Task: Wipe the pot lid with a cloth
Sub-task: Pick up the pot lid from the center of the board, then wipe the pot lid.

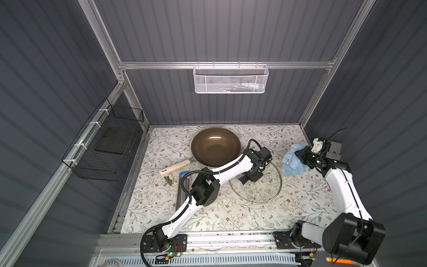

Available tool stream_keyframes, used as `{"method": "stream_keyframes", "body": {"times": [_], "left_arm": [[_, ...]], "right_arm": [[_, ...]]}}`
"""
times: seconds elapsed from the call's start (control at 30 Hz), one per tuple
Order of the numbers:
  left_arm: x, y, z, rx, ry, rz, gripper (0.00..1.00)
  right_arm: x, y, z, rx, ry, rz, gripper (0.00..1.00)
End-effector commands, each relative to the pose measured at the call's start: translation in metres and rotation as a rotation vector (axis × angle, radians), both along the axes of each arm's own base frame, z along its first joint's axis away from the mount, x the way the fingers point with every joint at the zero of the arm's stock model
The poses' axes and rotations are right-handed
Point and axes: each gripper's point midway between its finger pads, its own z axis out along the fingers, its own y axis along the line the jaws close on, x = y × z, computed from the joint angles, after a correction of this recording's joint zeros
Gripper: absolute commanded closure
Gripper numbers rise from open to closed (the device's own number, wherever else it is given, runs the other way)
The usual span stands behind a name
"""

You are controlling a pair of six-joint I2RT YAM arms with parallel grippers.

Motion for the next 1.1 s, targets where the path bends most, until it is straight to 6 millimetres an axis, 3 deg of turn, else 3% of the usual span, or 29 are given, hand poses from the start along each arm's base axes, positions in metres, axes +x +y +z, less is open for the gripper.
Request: {"method": "stream_keyframes", "body": {"times": [0.0,0.13,0.23,0.4,0.43,0.63,0.9,1.07], "left_arm": [[0.01,-0.021,0.076,-0.121,-0.194,-0.091,1.0],[-0.008,-0.042,0.126,-0.193,-0.371,-0.263,1.0],[-0.012,-0.045,0.149,-0.231,-0.434,-0.31,1.0],[-0.016,-0.041,0.164,-0.221,-0.497,-0.398,1.0],[-0.016,-0.04,0.165,-0.215,-0.509,-0.415,1.0],[-0.006,-0.038,0.164,-0.161,-0.584,-0.455,1.0],[0.012,-0.037,0.165,-0.137,-0.638,-0.411,1.0],[0.018,-0.035,0.173,-0.149,-0.661,-0.389,1.0]], "right_arm": [[0.016,0.009,0.025,0.002,-0.059,0.083,1.0],[0.045,0.037,0.045,0.053,-0.05,0.295,1.0],[0.066,0.066,0.049,0.055,-0.043,0.437,1.0],[0.087,0.109,0.039,0.065,0.007,0.633,1.0],[0.089,0.126,0.038,0.056,0.006,0.703,1.0],[0.074,0.197,0.024,-0.027,0.034,0.981,1.0],[0.042,0.233,0.007,-0.033,0.092,1.11,1.0],[0.033,0.236,-0.023,-0.077,0.189,1.114,1.0]]}}
